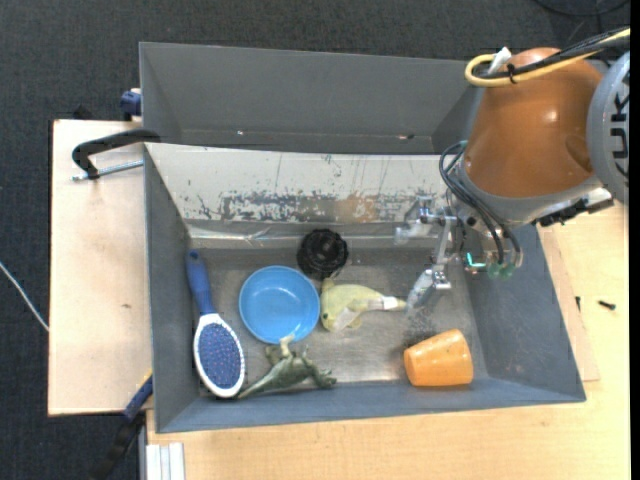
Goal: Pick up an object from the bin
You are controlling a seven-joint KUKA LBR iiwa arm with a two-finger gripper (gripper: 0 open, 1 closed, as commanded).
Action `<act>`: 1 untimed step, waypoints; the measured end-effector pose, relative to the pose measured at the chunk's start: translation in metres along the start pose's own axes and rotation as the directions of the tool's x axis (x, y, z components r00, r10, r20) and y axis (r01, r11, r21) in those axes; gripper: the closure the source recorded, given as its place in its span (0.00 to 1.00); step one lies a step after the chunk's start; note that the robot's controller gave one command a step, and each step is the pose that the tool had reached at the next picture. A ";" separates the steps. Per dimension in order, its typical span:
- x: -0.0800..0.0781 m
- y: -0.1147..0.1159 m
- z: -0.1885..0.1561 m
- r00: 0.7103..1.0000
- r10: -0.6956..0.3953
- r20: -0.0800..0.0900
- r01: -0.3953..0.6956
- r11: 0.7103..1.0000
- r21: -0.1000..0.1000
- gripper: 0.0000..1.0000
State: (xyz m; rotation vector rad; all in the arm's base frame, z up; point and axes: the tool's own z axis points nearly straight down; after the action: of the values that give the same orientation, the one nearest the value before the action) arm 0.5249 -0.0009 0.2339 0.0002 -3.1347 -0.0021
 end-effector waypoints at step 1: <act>-0.036 0.018 0.150 0.987 0.163 0.012 -0.163 0.987 -0.002 0.00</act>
Offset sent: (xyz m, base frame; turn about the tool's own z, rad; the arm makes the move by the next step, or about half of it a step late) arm 0.0352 0.0189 -0.1639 0.1644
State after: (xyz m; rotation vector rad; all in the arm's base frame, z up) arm 0.5598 0.0178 0.0834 -0.2564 -3.1361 -0.0034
